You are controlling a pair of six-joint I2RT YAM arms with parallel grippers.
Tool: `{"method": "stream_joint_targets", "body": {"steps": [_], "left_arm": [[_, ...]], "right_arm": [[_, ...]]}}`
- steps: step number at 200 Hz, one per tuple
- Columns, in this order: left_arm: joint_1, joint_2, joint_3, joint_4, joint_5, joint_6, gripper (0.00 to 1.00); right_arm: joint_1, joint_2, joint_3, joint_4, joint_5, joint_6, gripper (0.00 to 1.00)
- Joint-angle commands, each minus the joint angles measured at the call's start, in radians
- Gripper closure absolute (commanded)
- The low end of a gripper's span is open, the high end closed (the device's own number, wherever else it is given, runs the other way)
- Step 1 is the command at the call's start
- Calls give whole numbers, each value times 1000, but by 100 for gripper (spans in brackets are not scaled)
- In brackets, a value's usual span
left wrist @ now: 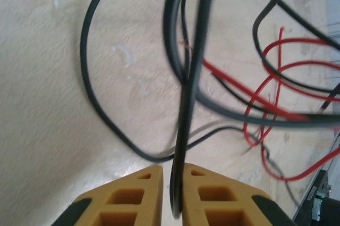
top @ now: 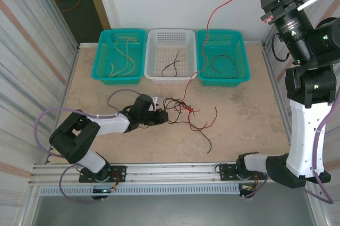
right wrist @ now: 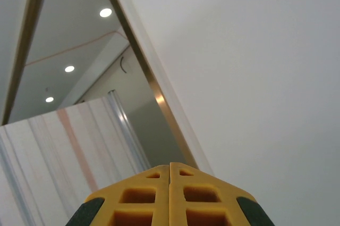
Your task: Untangle the cables
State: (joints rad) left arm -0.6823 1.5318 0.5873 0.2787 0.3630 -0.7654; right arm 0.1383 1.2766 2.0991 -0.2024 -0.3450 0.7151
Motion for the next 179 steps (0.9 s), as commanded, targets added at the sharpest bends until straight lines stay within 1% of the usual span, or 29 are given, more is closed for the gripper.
{"method": "stream_joint_targets", "body": {"steps": [1, 10, 21, 30, 42, 60, 75, 89, 104, 126, 144, 155, 162, 179], "left_arm": [[7, -70, -3, -53, 10, 24, 80], [8, -112, 13, -73, 20, 40, 71], [7, -181, 57, -135, 15, 78, 55], [3, -242, 109, -213, -10, 133, 42], [-6, -313, 188, -299, -41, 224, 30], [-22, -376, 291, -371, -64, 375, 16], [-24, -374, 347, -358, -56, 468, 8], [-25, -325, 396, -328, -25, 512, 7], [-27, -238, 444, -287, 12, 516, 7], [-40, -103, 501, -252, 28, 504, 9], [-52, -23, 540, -241, 25, 493, 13], [-56, 13, 567, -245, 17, 483, 17], [-56, 32, 588, -252, 21, 468, 22], [-58, 62, 621, -234, 88, 454, 36]], "right_arm": [[-20, 2, 11, 44, -47, 59, 100], [-20, 3, 0, 54, -72, 77, 100], [-20, -3, -33, 68, -93, 100, 100], [-21, -15, -73, 85, -104, 116, 100], [-20, -30, -128, 109, -123, 136, 100], [-20, -40, -189, 152, -175, 171, 100], [-20, -43, -217, 184, -207, 196, 100], [-19, -43, -217, 200, -222, 212, 100], [-19, -43, -217, 210, -229, 228, 100], [-20, -42, -211, 216, -243, 245, 100], [-20, -46, -209, 216, -254, 256, 100], [-19, -50, -214, 218, -257, 259, 100], [-19, -55, -217, 218, -257, 261, 100], [-20, -68, -260, 216, -253, 262, 100]]}}
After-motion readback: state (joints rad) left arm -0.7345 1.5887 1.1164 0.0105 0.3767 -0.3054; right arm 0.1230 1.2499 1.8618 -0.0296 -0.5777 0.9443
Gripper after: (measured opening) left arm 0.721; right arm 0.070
